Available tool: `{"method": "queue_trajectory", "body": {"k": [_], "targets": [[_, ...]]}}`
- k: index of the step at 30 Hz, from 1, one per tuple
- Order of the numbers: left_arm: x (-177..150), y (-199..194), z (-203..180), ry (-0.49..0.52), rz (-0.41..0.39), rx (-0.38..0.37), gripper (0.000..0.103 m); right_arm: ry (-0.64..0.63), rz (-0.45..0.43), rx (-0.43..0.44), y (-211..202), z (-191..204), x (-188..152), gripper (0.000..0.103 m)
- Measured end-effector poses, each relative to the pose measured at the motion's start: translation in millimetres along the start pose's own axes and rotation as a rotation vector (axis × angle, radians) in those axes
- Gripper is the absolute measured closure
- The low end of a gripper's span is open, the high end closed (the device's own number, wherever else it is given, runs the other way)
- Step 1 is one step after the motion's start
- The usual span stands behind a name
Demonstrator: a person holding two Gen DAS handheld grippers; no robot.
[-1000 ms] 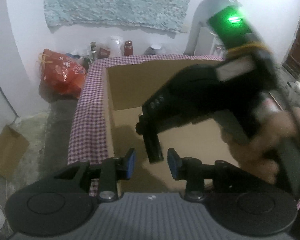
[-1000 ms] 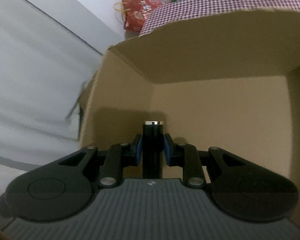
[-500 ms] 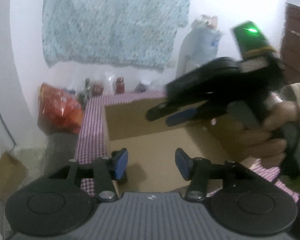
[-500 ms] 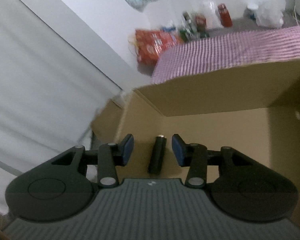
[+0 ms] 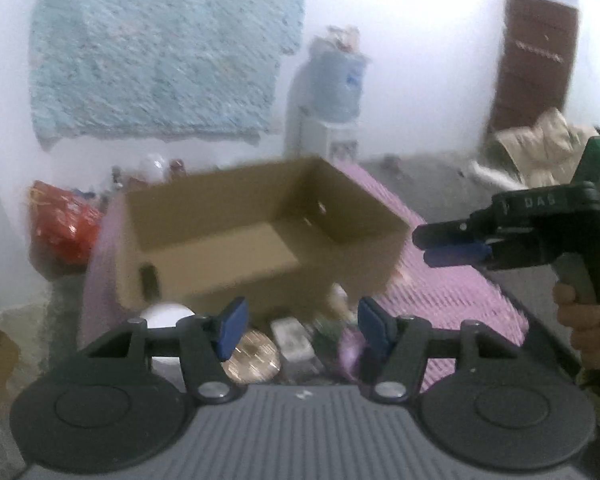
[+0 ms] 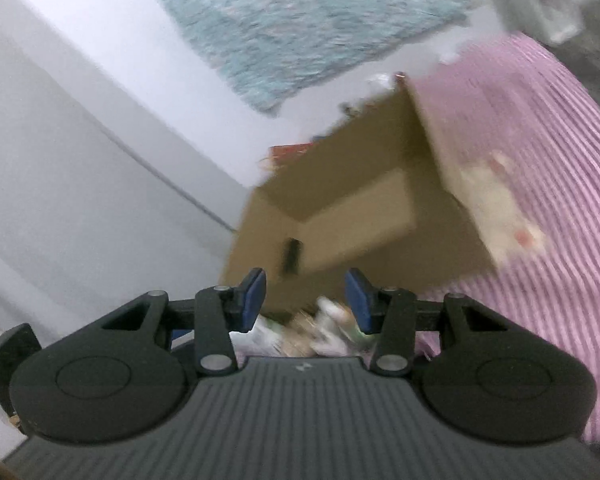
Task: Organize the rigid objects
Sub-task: 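Reach the right tool to the green glue stick and grasp it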
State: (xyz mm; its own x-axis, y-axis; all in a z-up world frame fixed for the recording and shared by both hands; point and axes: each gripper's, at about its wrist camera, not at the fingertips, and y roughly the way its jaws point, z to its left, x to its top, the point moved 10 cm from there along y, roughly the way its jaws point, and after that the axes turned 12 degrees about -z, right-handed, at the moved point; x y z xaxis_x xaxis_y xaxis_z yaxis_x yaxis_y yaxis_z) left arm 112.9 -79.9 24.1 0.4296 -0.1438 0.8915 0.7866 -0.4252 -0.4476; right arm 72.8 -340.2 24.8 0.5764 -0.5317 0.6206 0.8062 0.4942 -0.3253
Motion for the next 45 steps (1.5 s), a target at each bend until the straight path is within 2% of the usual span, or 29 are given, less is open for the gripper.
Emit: {"method": "queue_trajectory", "body": {"k": [5,8,10,16,23,27,28,29,30,32,38,45], "targets": [[-43,37,-37,0.040,0.101,-0.051,0.043,0.127,0.025,-0.077,9,-49,-54,0.061],[-63,57,-51,0.092,0.145,-0.051,0.053,0.182,0.057,-0.093,31,-59,-77,0.066],[-70,68,-54,0.104,0.166,-0.058,0.056,0.169,0.055,-0.114,40,-64,-80,0.066],[-75,85,-61,0.097,0.181,-0.076,0.062,-0.061,0.057,-0.203,74,-68,-59,0.066],[-85,99,-69,0.097,0.210,-0.095,0.068,-0.419,0.181,-0.245,129,-58,-59,0.066],[-87,101,-69,0.101,0.213,-0.094,0.068,-0.528,0.252,-0.246,152,-59,-68,0.067],[-87,101,-69,0.100,0.210,-0.097,0.068,-0.535,0.270,-0.246,156,-61,-71,0.074],[-87,101,-68,0.098,0.209,-0.099,0.068,-0.533,0.289,-0.246,161,-65,-73,0.081],[-87,101,-68,0.097,0.207,-0.102,0.068,-0.527,0.292,-0.241,161,-66,-73,0.081],[-87,101,-71,0.095,0.198,-0.113,0.068,-0.524,0.293,-0.248,158,-69,-71,0.089],[-83,97,-91,0.104,0.176,-0.179,0.068,-0.353,0.259,-0.281,126,-91,-65,0.089],[-94,99,-127,0.121,0.221,-0.274,0.066,-0.060,0.198,-0.280,73,-112,-75,0.089]]}}
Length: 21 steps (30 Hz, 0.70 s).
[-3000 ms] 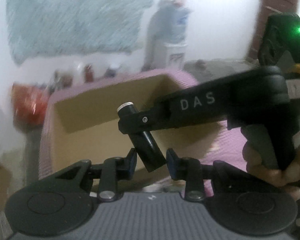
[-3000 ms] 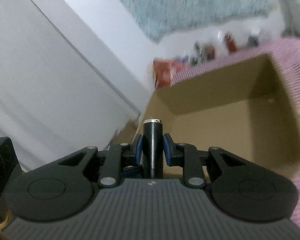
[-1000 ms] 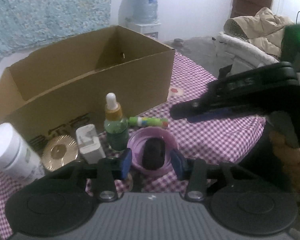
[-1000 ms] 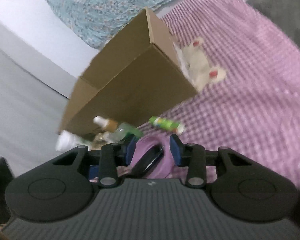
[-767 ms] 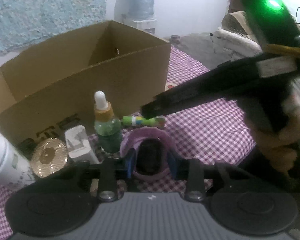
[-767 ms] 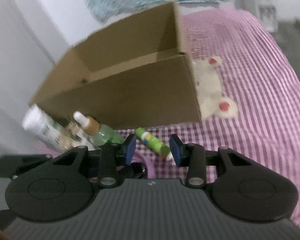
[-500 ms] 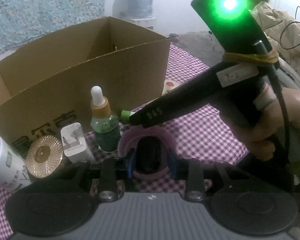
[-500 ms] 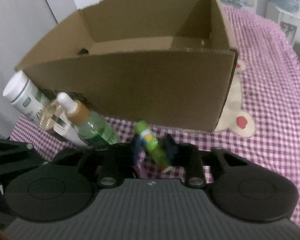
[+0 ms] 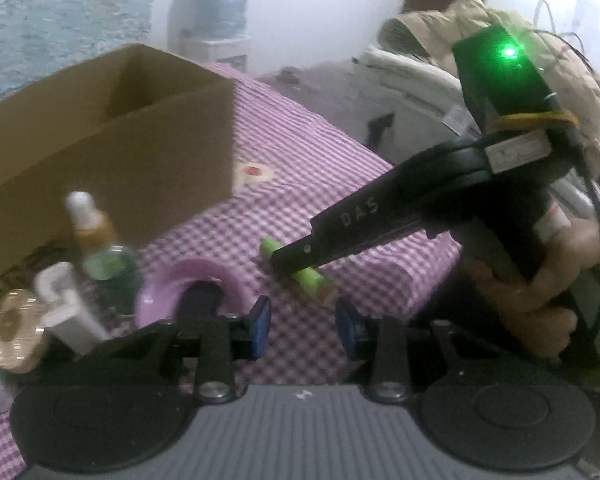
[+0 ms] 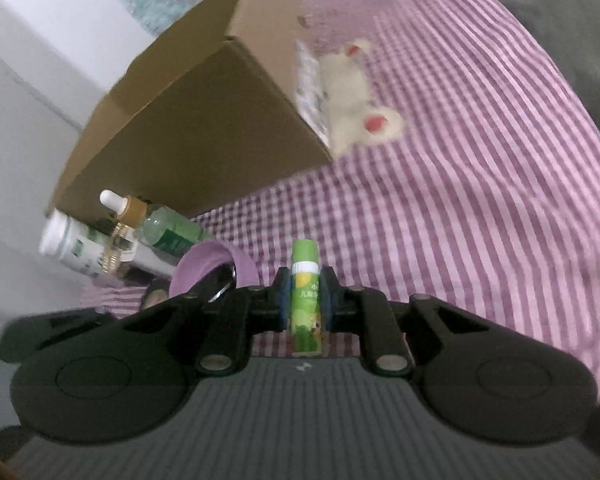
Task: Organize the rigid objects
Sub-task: 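Reach the right tool to the green glue stick and grasp it, then carry the green glue stick into the box and open the right tool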
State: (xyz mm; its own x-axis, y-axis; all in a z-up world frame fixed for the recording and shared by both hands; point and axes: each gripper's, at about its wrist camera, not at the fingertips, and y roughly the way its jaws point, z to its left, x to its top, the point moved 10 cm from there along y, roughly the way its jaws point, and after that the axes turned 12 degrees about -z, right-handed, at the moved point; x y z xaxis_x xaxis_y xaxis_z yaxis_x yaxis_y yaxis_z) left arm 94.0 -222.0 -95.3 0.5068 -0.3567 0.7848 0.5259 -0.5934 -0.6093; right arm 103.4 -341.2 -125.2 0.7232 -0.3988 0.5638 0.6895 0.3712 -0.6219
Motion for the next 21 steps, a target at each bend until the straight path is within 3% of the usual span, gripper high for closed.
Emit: {"method": "queue_trajectory", "body": {"k": [9,15,21], "targets": [[-20,21,-13,-0.058,0.112,-0.038,0.066,0.187,-0.020,0.059,-21,-13,-26,0.089],[-15,20,-13,-0.069,0.109,-0.014,0.069,0.274,-0.014,0.124,-24,-14,-40,0.089],[-8,6,-11,-0.076,0.074,-0.008,0.075,0.281,-0.042,0.163,-37,-2,-34,0.089]]}}
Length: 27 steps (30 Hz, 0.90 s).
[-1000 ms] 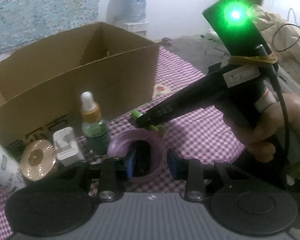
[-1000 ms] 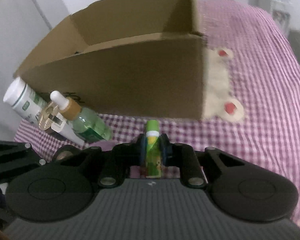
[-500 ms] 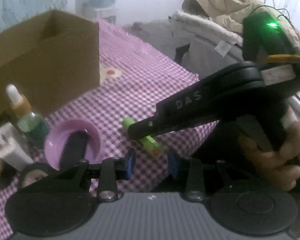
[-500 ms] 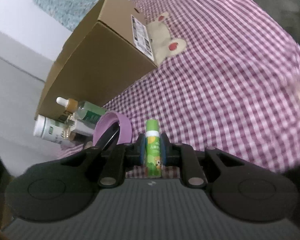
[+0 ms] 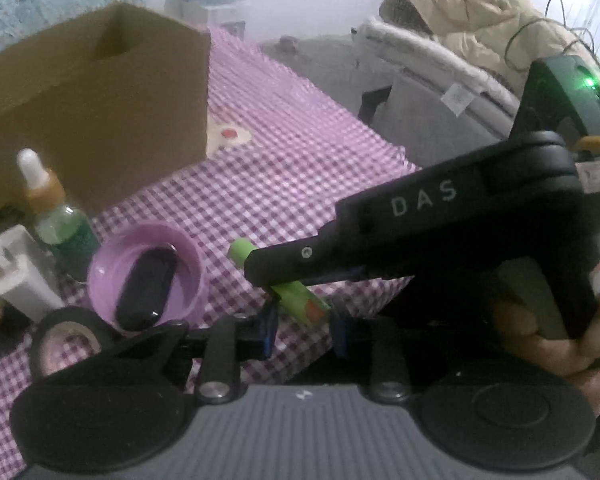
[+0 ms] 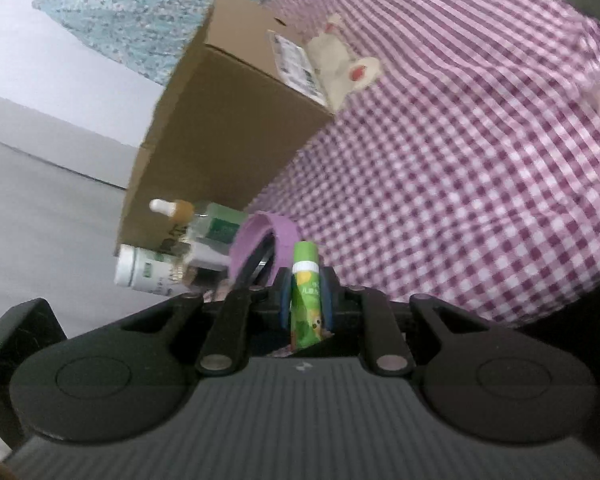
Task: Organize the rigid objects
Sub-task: 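Carry the green glue stick into the box and open the right tool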
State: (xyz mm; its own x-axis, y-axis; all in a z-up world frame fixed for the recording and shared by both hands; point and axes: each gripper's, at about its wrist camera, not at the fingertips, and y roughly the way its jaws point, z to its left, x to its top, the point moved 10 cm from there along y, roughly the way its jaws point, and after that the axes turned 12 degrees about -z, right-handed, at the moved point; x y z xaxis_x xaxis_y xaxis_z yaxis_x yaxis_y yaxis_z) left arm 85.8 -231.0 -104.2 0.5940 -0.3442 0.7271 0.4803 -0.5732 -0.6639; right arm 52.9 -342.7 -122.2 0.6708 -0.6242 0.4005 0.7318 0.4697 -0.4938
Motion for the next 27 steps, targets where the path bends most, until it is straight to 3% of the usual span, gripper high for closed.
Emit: {"method": "queue_trajectory", "body": {"k": [8,15,21,27], "targets": [[34,-51,23,-0.023,-0.140,0.043,0.075,-0.106,-0.031,0.079,-5,67,12,0.089],[87,-111,79,-0.019,-0.257,0.151,0.076,-0.291,-0.008,0.215,31,176,37,0.089],[122,-127,163,-0.108,-0.252,0.259,0.076,-0.376,0.073,0.245,104,245,59,0.089],[139,-95,247,-0.184,-0.167,0.338,0.075,-0.400,0.179,0.142,201,269,80,0.089]]}}
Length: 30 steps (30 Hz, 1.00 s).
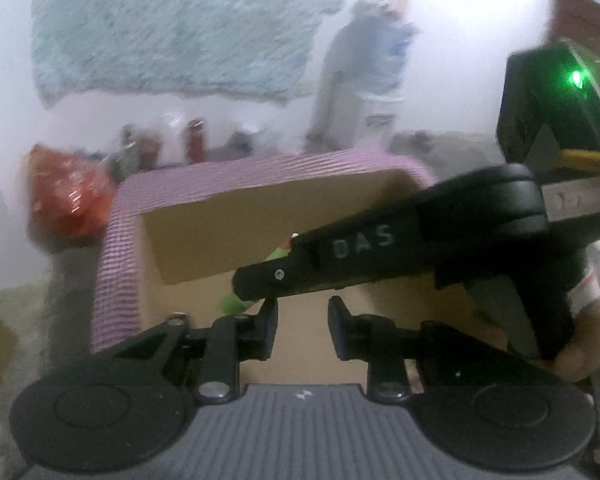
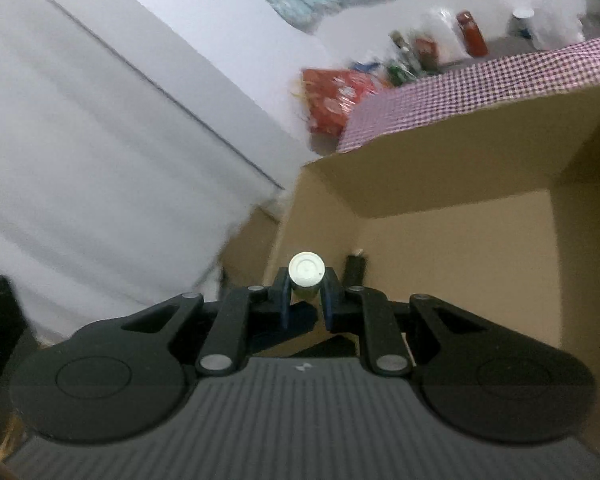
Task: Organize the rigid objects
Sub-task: 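Carry the green glue stick into the box and open the right tool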
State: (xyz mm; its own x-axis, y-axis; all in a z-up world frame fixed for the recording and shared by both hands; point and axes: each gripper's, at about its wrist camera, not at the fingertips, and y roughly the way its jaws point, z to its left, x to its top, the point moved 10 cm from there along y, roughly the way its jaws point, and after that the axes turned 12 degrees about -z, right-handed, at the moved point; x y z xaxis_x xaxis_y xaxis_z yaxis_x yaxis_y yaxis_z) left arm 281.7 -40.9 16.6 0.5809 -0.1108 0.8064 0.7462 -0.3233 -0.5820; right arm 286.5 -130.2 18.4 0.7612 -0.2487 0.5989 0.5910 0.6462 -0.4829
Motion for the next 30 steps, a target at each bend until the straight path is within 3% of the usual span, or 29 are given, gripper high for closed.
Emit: {"method": "queue_trajectory", "body": {"k": [4,6,11,17,30], "targets": [[5,19,29,-0.003,0.010,0.084,0.073,-0.039,0.061,-0.081,63,-16,18,0.089],[10,19,34,-0.016,-0.006,0.090,0.065,-0.037,0.075,-0.106,87,-23,23,0.088],[13,8,39,-0.049,-0.038,0.082,0.061,-0.040,0.098,-0.109,111,-23,20,0.087],[15,-4,38,-0.057,-0.081,0.090,0.058,-0.022,0.098,-0.099,111,-28,19,0.083],[18,-57,43,-0.100,-0.171,0.086,0.055,0.016,-0.002,-0.053,52,-17,40,0.079]]}}
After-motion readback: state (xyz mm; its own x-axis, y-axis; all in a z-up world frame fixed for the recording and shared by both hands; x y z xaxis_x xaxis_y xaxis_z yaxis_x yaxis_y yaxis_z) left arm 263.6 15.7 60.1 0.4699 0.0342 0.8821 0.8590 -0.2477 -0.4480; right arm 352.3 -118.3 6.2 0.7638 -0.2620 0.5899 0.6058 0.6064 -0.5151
